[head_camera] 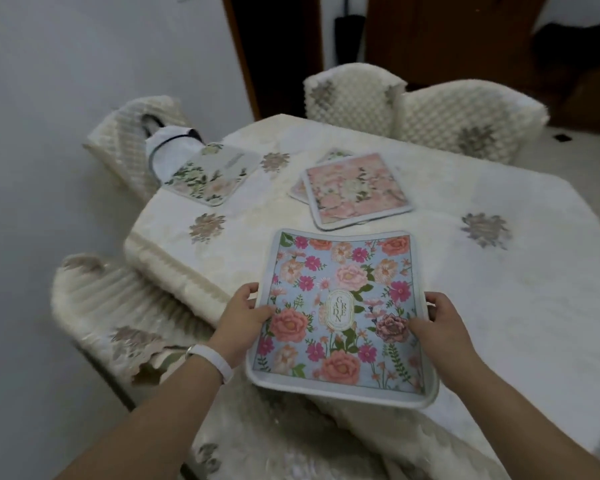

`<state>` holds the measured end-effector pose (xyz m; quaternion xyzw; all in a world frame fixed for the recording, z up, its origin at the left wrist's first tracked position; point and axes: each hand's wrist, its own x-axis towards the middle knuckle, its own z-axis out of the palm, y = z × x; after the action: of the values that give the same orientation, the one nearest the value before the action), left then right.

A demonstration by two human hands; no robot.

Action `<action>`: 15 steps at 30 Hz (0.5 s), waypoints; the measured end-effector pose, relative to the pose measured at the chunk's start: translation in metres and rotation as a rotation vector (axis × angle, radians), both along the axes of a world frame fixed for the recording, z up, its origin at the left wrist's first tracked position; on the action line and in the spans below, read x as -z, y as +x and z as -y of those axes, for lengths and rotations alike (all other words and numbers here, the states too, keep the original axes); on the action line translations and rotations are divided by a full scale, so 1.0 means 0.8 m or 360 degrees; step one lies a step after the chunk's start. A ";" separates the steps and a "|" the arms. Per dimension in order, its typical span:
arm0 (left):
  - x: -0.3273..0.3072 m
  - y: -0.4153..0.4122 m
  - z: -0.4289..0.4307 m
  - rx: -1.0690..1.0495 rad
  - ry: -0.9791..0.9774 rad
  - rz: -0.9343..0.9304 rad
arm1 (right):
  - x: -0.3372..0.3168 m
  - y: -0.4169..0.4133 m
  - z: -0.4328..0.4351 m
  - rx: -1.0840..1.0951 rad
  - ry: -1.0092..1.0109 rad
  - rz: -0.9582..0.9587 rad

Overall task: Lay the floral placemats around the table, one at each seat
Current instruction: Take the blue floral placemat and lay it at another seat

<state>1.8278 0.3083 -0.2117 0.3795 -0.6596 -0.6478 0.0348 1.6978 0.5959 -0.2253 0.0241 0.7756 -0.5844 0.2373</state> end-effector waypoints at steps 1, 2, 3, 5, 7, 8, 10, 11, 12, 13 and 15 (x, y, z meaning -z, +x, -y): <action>0.010 -0.012 0.003 0.0055 -0.0010 0.0018 | 0.007 0.001 -0.002 0.0064 0.0021 0.0013; 0.019 -0.023 0.006 0.0108 -0.0031 0.0040 | 0.015 0.003 -0.002 0.0126 0.0048 0.0028; 0.029 -0.032 0.010 0.0163 -0.0045 0.0067 | 0.024 0.006 -0.001 0.0184 0.0079 0.0045; 0.047 -0.049 0.019 0.0263 -0.0022 0.0098 | 0.042 0.013 0.005 0.0286 0.0135 0.0074; 0.063 -0.063 0.031 0.0341 0.0000 0.0111 | 0.057 0.017 0.015 0.0347 0.0190 0.0085; 0.071 -0.069 0.037 0.0369 -0.0004 0.0118 | 0.064 0.019 0.020 0.0366 0.0216 0.0088; 0.086 -0.082 0.049 0.0426 -0.0002 0.0125 | 0.077 0.020 0.030 0.0427 0.0242 0.0106; 0.094 -0.087 0.054 0.0453 0.0003 0.0132 | 0.083 0.022 0.034 0.0458 0.0253 0.0115; 0.102 -0.092 0.059 0.0479 0.0009 0.0139 | 0.089 0.024 0.037 0.0485 0.0267 0.0122; 0.109 -0.096 0.062 0.0508 0.0012 0.0147 | 0.095 0.026 0.040 0.0505 0.0281 0.0128; 0.122 -0.103 0.065 0.0576 0.0008 0.0163 | 0.108 0.032 0.042 0.0536 0.0305 0.0154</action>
<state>1.7457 0.2567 -0.3091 0.2872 -0.7165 -0.6249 -0.1170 1.7234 0.5626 -0.3117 0.2040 0.8004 -0.5375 0.1697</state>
